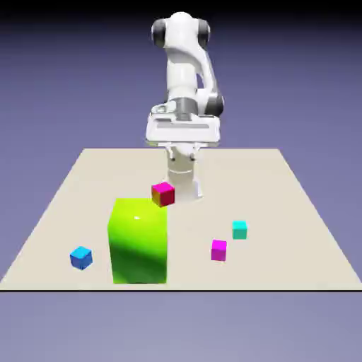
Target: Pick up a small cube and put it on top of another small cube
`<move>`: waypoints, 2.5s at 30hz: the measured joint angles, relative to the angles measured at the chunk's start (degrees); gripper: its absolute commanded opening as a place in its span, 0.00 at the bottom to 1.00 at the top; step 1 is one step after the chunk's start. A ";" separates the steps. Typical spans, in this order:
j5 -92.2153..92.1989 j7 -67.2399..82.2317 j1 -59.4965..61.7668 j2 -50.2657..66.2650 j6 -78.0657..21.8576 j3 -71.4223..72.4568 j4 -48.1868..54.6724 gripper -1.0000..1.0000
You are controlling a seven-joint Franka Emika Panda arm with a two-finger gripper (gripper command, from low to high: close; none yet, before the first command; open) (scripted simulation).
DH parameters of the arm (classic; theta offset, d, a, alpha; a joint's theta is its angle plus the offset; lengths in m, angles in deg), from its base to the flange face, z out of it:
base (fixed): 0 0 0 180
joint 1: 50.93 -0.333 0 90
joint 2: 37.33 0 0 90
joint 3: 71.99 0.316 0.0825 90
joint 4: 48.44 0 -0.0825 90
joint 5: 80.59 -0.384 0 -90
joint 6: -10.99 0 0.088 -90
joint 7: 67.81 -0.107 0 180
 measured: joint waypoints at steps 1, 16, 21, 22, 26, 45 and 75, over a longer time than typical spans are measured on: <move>-1.57 -1.80 0.40 2.07 -1.57 -0.65 1.96 0.50; -25.21 -28.86 6.85 33.21 -25.17 -10.59 31.29 0.50; -32.22 -37.60 6.66 43.49 -30.74 -17.06 36.80 0.50; -33.33 -39.36 6.31 45.52 -31.32 -19.14 36.85 0.50; -38.16 -46.01 5.06 53.65 -33.47 -27.44 37.04 0.50; -41.34 -51.13 2.63 60.12 -33.20 -36.88 33.50 0.00; -4.08 -21.09 11.47 14.32 -57.71 1.08 16.79 0.00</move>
